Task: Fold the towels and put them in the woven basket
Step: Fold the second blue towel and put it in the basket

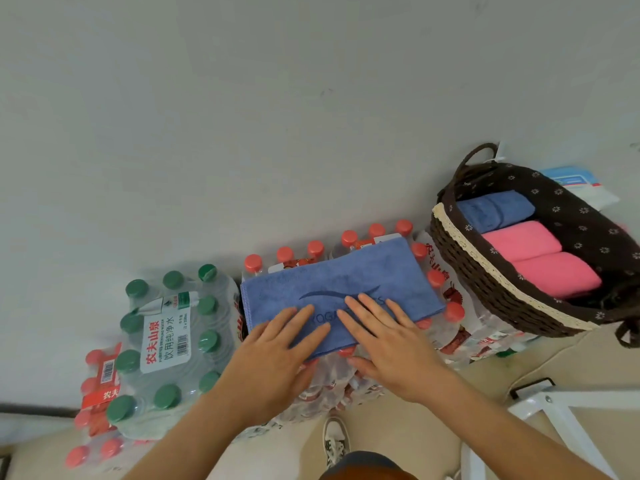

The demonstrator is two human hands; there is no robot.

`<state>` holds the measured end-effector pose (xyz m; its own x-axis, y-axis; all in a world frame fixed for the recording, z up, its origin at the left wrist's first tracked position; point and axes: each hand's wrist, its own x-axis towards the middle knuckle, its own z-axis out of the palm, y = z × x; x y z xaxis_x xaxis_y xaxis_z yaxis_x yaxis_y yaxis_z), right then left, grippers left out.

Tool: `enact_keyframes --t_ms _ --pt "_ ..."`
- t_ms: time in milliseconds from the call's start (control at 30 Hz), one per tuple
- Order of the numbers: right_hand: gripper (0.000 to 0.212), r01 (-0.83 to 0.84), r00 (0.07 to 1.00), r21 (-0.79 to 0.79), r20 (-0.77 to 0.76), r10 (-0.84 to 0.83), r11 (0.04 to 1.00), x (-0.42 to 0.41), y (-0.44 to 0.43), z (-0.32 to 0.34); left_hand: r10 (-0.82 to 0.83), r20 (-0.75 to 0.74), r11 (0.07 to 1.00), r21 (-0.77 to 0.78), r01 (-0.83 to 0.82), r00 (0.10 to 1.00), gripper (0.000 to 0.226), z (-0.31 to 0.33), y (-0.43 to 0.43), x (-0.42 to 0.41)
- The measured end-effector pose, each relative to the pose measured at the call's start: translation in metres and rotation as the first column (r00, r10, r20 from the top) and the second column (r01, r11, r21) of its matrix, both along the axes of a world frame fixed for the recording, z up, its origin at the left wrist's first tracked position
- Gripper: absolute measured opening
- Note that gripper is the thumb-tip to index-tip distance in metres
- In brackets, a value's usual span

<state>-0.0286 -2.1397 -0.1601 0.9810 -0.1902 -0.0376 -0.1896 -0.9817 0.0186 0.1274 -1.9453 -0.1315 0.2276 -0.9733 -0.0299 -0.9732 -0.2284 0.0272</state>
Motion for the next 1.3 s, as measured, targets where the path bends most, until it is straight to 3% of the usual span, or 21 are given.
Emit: enact_keyframes --t_ms 200,400,533,833,933,1000,1100,1133,1267,1300 --pt "0.054 -0.002 0.997 -0.027 0.076 0.004 1.0 -0.012 -0.018 -0.006 -0.007 0.032 1.0 0.014 0.006 0.999 0.058 -0.028 0.015 0.0" --pt "0.04 0.065 0.957 0.0 0.283 -0.063 0.998 -0.005 -0.012 -0.004 0.039 -0.11 0.987 -0.148 -0.056 0.993 0.043 -0.025 0.012 -0.001" --pt "0.03 0.079 0.908 0.075 0.406 -0.103 0.994 -0.001 -0.014 -0.001 -0.029 -0.152 0.973 -0.231 -0.007 0.988 0.034 -0.023 0.017 0.01" --pt "0.027 0.278 0.878 0.161 0.358 -0.318 0.947 -0.028 -0.051 0.011 0.036 -0.163 0.962 -0.26 -0.079 0.986 0.029 -0.008 0.012 0.009" --pt "0.024 0.3 0.869 0.31 0.302 -0.393 0.902 -0.033 -0.064 0.021 0.098 -0.27 0.962 -0.221 -0.16 0.958 0.029 0.003 0.011 0.01" --pt "0.023 0.341 0.837 0.476 0.238 -0.492 0.811 -0.032 -0.07 0.035 0.193 -0.431 0.945 -0.16 -0.284 0.882 0.03 0.019 0.014 0.015" --pt "0.021 0.345 0.82 0.705 0.095 -0.564 0.62 -0.028 -0.08 0.076 0.263 -0.692 0.914 -0.044 -0.403 0.672 0.021 0.05 0.018 0.025" --pt "0.021 0.331 0.832 0.73 0.073 -0.55 0.598 -0.025 -0.084 0.093 0.26 -0.762 0.905 -0.022 -0.425 0.593 0.022 0.062 0.018 0.028" --pt "0.017 0.27 0.839 0.711 0.157 -0.521 0.65 -0.002 -0.1 0.142 0.182 -0.96 0.835 0.036 -0.549 0.214 0.028 0.093 0.018 0.034" --pt "0.015 0.282 0.834 0.695 0.163 -0.528 0.661 0.01 -0.103 0.144 0.173 -0.971 0.815 0.046 -0.577 0.166 0.029 0.093 0.018 0.035"
